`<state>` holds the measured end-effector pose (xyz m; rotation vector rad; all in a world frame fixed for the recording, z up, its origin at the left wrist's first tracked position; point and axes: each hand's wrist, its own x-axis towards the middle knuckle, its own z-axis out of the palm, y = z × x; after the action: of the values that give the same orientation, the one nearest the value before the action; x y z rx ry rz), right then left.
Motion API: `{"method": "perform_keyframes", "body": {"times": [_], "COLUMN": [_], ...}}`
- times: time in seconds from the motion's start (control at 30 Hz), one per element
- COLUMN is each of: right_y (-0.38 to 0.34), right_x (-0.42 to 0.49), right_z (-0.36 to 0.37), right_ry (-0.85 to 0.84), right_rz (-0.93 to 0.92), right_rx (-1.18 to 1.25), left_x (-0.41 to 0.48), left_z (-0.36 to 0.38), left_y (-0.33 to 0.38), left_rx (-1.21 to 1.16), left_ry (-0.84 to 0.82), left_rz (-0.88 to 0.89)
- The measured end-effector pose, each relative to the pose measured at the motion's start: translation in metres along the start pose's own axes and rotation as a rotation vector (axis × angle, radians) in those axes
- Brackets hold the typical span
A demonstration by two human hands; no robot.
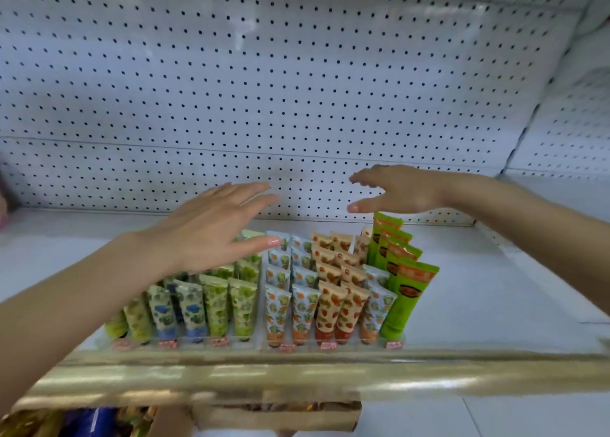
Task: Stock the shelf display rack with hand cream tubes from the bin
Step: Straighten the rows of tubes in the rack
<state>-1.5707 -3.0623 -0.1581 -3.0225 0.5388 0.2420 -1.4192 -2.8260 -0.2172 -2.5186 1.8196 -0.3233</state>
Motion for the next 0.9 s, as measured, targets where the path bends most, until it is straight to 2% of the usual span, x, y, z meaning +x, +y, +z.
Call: {"method": "perform_keyframes", "body": {"times": [0.1, 0.27, 0.43, 0.9], "right_y": [0.017, 0.033, 0.035, 0.02], "right_x": [0.02, 0.048, 0.064, 0.095], "right_z": [-0.004, 0.007, 0.015, 0.031], "right_ry": [-0.026, -0.166, -0.178, -0.251], "right_rz": [0.075, 0.167, 0.204, 0.229], "right_rx": [0.109, 0.218, 0.241, -0.117], "left_x": [0.013, 0.019, 0.024, 0.021], "left_z": [0.008, 0.016, 0.016, 0.014], "left_y": [0.004, 0.011, 0.012, 0.015], "left_rx": [-0.071, -0.13, -0.162, -0.173], "left_ry": [-0.033, -0.063, -0.061, -0.137], "left_rz": [-0.007, 0.023, 0.023, -0.006]}}
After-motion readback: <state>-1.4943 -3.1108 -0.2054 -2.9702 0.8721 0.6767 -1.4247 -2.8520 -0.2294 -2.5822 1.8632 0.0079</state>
